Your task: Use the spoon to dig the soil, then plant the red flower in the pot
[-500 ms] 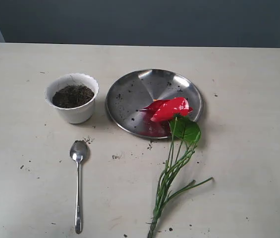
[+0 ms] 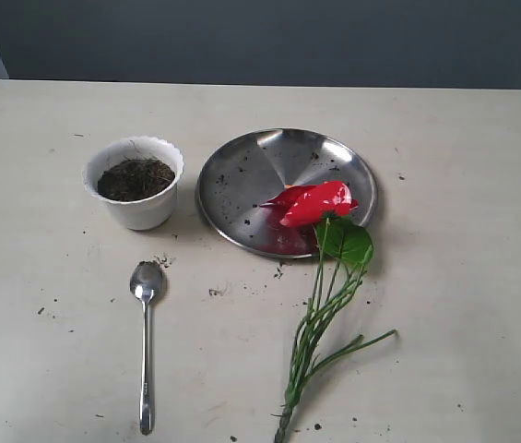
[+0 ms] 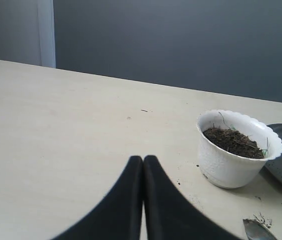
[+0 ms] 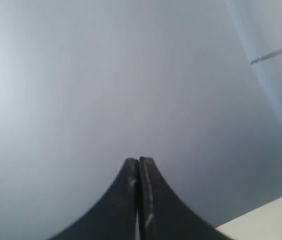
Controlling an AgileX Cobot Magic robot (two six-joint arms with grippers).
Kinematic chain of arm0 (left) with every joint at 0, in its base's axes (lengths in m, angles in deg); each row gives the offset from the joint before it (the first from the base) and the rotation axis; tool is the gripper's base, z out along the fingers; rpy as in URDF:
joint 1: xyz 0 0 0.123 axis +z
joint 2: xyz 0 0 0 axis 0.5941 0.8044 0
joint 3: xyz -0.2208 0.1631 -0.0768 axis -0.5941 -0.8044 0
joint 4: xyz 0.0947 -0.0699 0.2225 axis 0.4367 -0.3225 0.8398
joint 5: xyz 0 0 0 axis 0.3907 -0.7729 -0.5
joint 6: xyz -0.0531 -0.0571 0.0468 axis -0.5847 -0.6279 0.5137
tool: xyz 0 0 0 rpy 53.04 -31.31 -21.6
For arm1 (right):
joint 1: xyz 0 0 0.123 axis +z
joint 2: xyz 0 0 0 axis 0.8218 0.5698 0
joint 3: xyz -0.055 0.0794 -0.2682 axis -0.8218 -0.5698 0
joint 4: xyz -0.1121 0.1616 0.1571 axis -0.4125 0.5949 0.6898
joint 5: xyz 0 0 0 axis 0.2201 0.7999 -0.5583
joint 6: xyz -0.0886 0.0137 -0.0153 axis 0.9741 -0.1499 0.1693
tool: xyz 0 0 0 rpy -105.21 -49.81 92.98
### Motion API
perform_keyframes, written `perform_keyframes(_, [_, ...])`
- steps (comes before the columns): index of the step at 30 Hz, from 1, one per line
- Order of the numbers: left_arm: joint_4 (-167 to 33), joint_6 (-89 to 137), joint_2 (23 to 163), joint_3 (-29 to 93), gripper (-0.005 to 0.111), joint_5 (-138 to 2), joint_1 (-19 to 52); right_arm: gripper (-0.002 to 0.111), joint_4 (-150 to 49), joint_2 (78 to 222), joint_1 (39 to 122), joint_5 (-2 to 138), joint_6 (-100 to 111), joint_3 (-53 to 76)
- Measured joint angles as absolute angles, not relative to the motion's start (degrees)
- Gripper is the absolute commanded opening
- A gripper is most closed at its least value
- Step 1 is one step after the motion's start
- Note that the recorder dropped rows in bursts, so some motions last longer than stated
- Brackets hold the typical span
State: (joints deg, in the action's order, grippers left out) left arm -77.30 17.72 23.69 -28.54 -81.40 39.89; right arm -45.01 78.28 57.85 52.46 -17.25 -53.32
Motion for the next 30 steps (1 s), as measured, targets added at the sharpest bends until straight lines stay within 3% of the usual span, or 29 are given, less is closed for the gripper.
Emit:
perform_keyframes(5, [-77.3, 17.72, 23.69, -28.54, 0.0, -81.4, 39.89, -0.001, -46.97, 78.15, 57.95, 60.65, -51.69, -53.32])
perform_keyframes(8, [-77.3, 17.72, 23.69, -28.54, 0.0, -81.4, 39.89, -0.001, -50.45, 78.15, 59.55, 65.81, -57.55, -53.32])
perform_keyframes(15, [-77.3, 17.72, 23.69, -28.54, 0.0, -81.4, 39.89, -0.001, -74.2, 81.52, 70.03, 58.15, -62.28, -48.8])
perform_keyframes(24, [-77.3, 17.72, 23.69, -28.54, 0.0, -81.4, 39.89, -0.001, -105.22, 117.89, 82.53, 63.24, -66.95, -17.09])
perform_keyframes(30, [-77.3, 17.72, 23.69, -28.54, 0.0, -81.4, 39.89, -0.001, -109.17, 147.23, 94.91, 84.8, -59.99, 6.51])
